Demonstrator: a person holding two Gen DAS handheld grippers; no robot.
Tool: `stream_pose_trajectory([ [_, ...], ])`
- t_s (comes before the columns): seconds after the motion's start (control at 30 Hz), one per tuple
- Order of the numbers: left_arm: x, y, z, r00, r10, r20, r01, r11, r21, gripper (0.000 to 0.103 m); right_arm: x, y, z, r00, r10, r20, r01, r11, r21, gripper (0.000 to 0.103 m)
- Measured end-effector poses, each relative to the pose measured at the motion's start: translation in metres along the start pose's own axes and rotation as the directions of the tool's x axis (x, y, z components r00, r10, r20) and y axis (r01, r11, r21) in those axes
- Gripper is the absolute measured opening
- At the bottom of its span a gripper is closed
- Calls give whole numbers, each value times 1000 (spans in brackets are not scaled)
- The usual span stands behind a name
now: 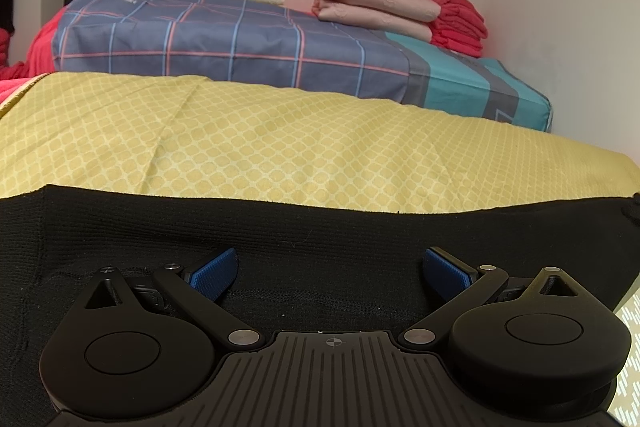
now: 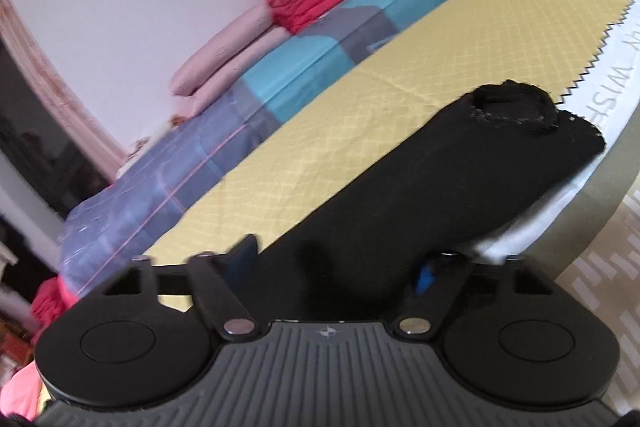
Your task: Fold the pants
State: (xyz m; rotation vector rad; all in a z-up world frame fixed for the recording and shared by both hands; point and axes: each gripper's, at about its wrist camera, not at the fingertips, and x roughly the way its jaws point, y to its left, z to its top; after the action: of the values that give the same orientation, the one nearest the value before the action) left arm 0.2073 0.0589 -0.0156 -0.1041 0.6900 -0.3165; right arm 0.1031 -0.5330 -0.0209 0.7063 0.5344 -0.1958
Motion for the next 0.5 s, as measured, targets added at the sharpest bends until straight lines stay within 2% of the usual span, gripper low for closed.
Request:
stream_pose_trajectory([
  [0.03,0,0,0,1000,0,0,0,1000,-2,103,0,3,-1,1000,-29,9,29,1000,-6,58],
  [0.07,0,0,0,1000,0,1,0,1000,-3,103,0,9,-3,997,-76,13,77,996,-45,37],
  [0.1,1,-1,0,1000,0,1,0,1000,-4,103,1,15,-5,991,-131,19,132,987,-91,30],
  [0.2,-1,-2,0,1000,6,7,-6,1000,-5,103,-9,31,-12,983,-177,55,183,971,-155,25],
  [0.27,-5,-3,0,999,24,26,-24,1000,-8,103,-22,60,-22,965,-222,140,253,931,-264,25],
  [0.3,-8,-3,1,998,39,40,-38,999,-9,103,-29,81,-31,950,-235,206,297,886,-355,24],
  [0.37,-16,-2,2,995,63,76,-61,998,-22,103,-42,129,-61,916,-211,342,375,754,-539,24],
  [0.43,-24,2,5,991,76,113,-71,996,-50,103,-54,175,-103,897,-105,429,401,600,-693,24],
  [0.5,-31,8,7,987,81,140,-69,994,-87,103,-56,213,-157,895,5,447,400,436,-806,24],
])
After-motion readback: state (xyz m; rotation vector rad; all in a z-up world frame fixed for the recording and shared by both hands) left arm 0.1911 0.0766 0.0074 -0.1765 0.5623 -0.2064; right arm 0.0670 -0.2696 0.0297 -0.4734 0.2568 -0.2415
